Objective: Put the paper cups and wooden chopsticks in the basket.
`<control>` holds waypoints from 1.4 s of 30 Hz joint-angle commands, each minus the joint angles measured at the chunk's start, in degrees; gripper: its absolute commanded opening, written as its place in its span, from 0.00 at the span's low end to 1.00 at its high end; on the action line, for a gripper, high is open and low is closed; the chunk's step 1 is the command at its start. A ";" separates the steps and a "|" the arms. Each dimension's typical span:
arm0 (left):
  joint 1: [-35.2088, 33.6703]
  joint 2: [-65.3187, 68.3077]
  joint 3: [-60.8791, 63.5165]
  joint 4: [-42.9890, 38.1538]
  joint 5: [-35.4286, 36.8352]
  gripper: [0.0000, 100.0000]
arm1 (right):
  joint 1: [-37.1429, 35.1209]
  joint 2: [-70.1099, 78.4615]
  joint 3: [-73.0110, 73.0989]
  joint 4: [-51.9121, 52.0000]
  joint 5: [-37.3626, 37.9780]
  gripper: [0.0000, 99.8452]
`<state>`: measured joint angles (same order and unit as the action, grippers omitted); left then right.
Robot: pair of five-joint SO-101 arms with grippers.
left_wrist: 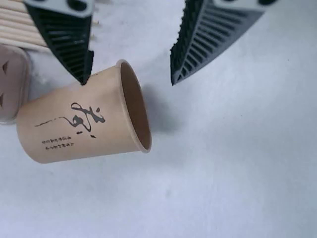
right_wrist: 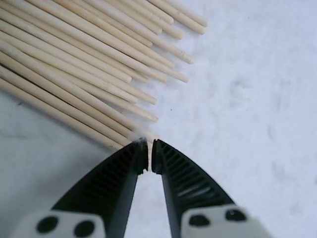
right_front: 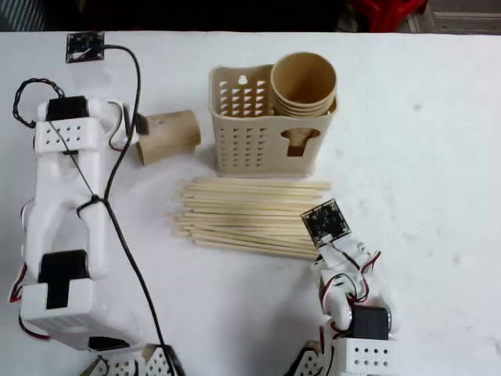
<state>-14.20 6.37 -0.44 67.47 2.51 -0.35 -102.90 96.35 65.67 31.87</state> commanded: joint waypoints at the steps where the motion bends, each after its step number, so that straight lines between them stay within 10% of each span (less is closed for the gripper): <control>1: 1.36 0.84 -1.14 -3.25 7.03 0.26 | -0.13 -0.31 0.44 -0.92 0.70 0.03; 37: 12.26 36.62 -52.66 8.35 17.49 0.25 | -0.13 -0.31 0.44 -0.92 0.70 0.03; 42: 12.18 44.97 -61.10 8.88 16.44 0.12 | -0.13 -0.31 0.44 -0.92 0.70 0.03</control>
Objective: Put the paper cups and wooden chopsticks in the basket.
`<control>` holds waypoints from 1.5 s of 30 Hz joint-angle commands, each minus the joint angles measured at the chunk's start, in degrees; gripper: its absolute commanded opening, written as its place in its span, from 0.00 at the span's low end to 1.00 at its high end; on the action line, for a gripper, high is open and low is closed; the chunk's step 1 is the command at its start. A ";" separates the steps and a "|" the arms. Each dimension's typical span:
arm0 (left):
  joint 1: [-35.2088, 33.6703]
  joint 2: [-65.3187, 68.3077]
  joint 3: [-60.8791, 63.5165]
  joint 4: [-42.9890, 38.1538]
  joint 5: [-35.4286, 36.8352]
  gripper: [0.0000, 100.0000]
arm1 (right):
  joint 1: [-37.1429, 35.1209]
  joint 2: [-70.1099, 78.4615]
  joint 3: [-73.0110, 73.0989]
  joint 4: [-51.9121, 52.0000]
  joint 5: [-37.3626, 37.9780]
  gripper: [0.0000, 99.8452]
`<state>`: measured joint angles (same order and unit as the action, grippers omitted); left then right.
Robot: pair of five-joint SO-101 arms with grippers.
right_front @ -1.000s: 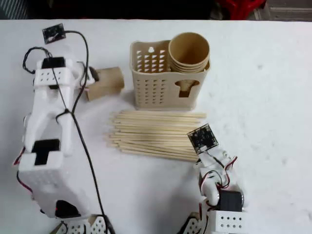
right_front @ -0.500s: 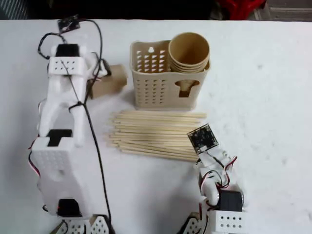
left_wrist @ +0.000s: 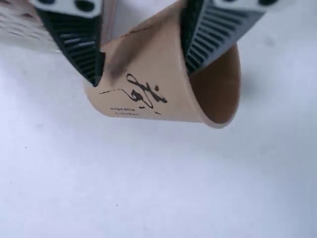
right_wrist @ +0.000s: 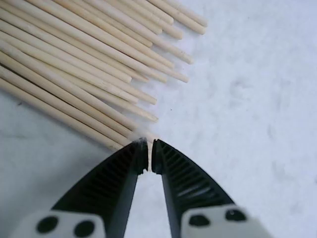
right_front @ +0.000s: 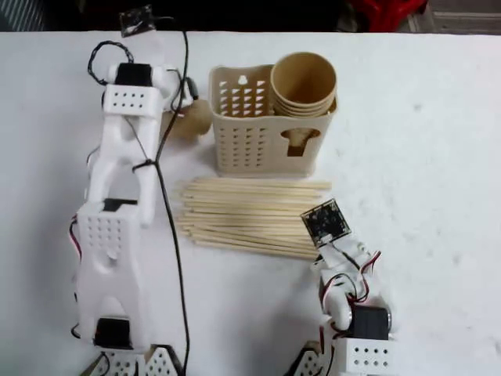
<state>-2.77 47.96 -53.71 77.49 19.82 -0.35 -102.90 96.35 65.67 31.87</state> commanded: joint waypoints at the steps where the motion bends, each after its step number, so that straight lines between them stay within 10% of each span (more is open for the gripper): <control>1: 0.75 4.44 -9.32 -0.97 -2.37 0.09 | -0.13 -0.31 0.44 -0.92 0.70 0.03; 12: -1.63 6.55 -43.16 17.85 -15.38 0.02 | -0.13 -0.31 0.44 -0.92 0.70 0.03; 30: 36.09 -21.67 -40.53 10.73 -31.65 0.02 | -0.13 -0.31 0.44 -1.01 0.70 0.03; 45: 36.26 -11.30 -37.10 14.77 -32.53 0.02 | -0.13 -0.31 0.44 -0.92 0.70 0.03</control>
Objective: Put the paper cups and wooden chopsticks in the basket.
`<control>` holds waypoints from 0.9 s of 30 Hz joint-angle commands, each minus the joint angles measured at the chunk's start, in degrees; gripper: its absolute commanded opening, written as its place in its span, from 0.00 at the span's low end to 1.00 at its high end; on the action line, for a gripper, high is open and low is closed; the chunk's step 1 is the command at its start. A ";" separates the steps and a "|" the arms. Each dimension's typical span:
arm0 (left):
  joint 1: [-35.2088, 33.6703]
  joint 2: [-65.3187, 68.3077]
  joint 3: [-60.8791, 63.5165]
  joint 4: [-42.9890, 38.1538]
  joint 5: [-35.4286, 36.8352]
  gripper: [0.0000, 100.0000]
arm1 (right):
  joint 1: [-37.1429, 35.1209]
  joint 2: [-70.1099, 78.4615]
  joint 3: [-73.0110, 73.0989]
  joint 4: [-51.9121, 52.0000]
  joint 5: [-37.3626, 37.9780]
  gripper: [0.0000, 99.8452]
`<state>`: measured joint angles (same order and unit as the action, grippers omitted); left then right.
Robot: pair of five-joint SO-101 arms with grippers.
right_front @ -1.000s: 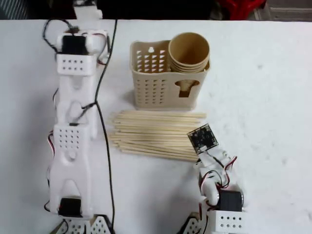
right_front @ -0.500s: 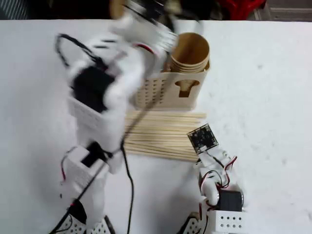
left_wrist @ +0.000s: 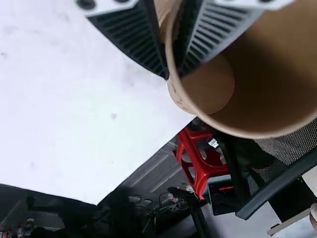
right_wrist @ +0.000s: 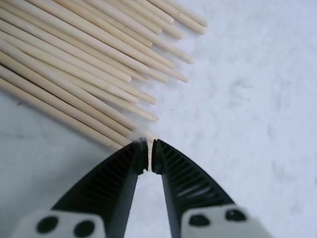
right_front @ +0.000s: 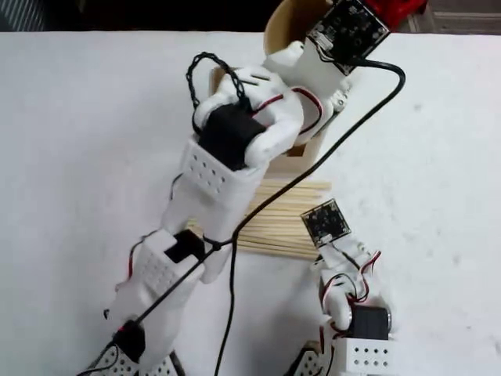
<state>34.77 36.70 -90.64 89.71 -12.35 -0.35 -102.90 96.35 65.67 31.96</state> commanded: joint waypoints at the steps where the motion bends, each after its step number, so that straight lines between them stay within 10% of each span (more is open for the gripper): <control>1: -1.54 0.04 -0.18 2.99 -0.35 0.02 | -0.13 -0.31 0.44 -0.92 0.62 0.03; 27: -5.67 0.22 -0.70 1.49 -0.35 0.15 | -0.13 -0.31 0.44 -0.92 0.62 0.03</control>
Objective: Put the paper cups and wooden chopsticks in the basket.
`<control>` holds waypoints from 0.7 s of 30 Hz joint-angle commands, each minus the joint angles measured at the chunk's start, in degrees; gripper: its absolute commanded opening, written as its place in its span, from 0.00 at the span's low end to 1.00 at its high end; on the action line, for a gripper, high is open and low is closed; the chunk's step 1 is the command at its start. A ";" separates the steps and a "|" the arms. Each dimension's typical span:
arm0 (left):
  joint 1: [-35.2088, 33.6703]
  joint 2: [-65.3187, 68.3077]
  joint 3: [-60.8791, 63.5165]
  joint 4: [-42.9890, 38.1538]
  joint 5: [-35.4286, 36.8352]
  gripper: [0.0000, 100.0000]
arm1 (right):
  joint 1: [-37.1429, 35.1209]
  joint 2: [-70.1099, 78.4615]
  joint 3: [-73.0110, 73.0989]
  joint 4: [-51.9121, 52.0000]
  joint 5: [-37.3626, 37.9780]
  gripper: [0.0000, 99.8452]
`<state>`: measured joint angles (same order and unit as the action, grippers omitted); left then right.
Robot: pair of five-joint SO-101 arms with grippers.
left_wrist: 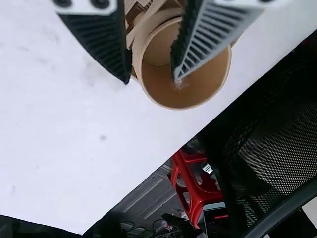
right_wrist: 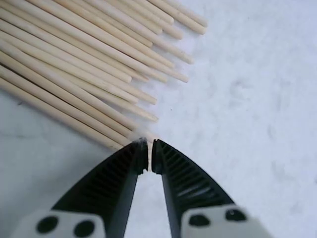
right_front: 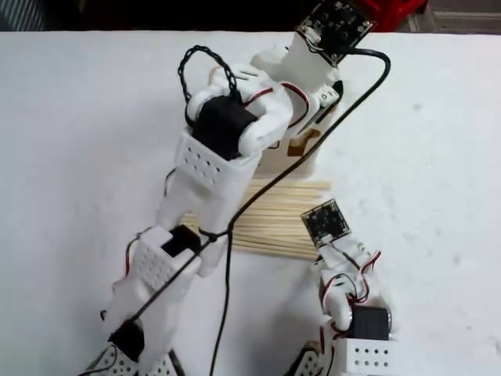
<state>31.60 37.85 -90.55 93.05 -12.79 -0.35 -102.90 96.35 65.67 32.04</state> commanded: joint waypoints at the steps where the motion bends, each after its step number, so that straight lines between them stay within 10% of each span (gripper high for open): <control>1: -3.47 -0.92 -0.79 -1.85 0.18 0.15 | -0.13 -0.31 0.44 -0.92 0.53 0.03; 21: -8.31 12.79 -0.79 0.35 6.51 0.15 | -0.13 -0.31 0.44 -0.92 0.53 0.03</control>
<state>23.87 48.57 -90.73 93.76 -7.25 -0.44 -102.90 96.35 65.67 31.96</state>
